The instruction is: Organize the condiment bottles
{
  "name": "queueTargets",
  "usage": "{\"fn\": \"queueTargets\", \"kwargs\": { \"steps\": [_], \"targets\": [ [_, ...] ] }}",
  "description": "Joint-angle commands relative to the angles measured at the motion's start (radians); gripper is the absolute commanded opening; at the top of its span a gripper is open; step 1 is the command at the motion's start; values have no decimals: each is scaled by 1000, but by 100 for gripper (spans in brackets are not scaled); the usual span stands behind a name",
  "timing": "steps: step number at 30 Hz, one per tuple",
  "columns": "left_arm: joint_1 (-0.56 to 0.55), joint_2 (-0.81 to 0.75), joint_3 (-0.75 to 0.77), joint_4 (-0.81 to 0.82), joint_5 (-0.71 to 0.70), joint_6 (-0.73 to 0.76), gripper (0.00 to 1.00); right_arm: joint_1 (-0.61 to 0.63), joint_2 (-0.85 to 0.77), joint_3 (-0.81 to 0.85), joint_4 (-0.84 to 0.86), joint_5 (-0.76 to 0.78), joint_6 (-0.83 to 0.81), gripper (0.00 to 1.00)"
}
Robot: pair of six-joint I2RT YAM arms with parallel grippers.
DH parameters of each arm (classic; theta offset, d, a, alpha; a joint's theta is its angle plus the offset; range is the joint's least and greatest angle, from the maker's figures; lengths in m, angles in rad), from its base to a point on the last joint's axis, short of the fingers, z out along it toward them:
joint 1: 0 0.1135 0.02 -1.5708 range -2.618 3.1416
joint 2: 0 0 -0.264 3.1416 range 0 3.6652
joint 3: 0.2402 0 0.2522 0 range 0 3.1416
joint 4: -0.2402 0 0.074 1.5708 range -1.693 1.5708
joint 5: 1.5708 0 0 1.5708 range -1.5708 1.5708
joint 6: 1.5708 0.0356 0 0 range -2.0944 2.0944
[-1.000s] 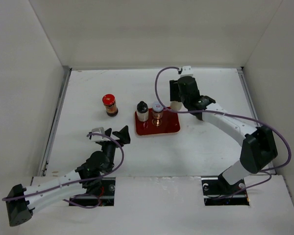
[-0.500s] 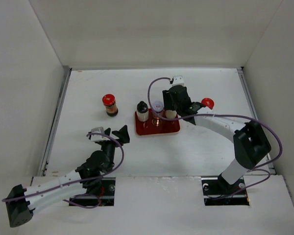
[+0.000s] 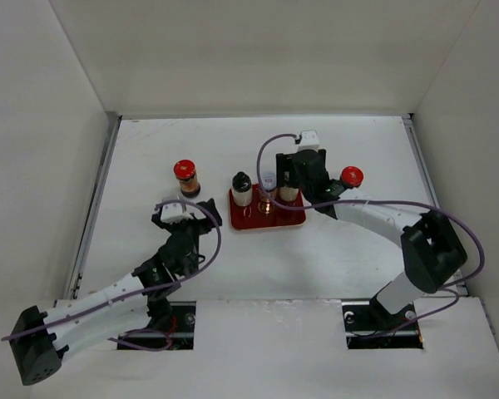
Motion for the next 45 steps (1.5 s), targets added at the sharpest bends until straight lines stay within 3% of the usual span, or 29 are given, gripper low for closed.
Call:
{"fn": "queueTargets", "kwargs": {
  "steps": [1,10,15,21,26,34,39,45],
  "targets": [
    [45,43,183,-114,-11,-34,91,8,-136,-22,73,27,16,99],
    [252,306,440,-243,70,-42,94,10,-321,-219,123,35,51,100],
    [414,484,525,-269,191,-73,95,33,-343,-284,186,73,46,100],
    [523,640,573,-242,262,-96,94,33,-349,-304,209,73,42,100],
    [582,721,619,-245,371,-97,94,39,-351,-303,215,70,37,100],
    [613,838,657,-234,388,-114,92,42,-358,-312,231,72,31,100],
    [609,861,655,-226,388,-116,80,42,-354,-315,235,70,33,100],
    [599,801,584,-197,351,-133,45,42,-354,-318,239,70,33,100]
  ]
}}
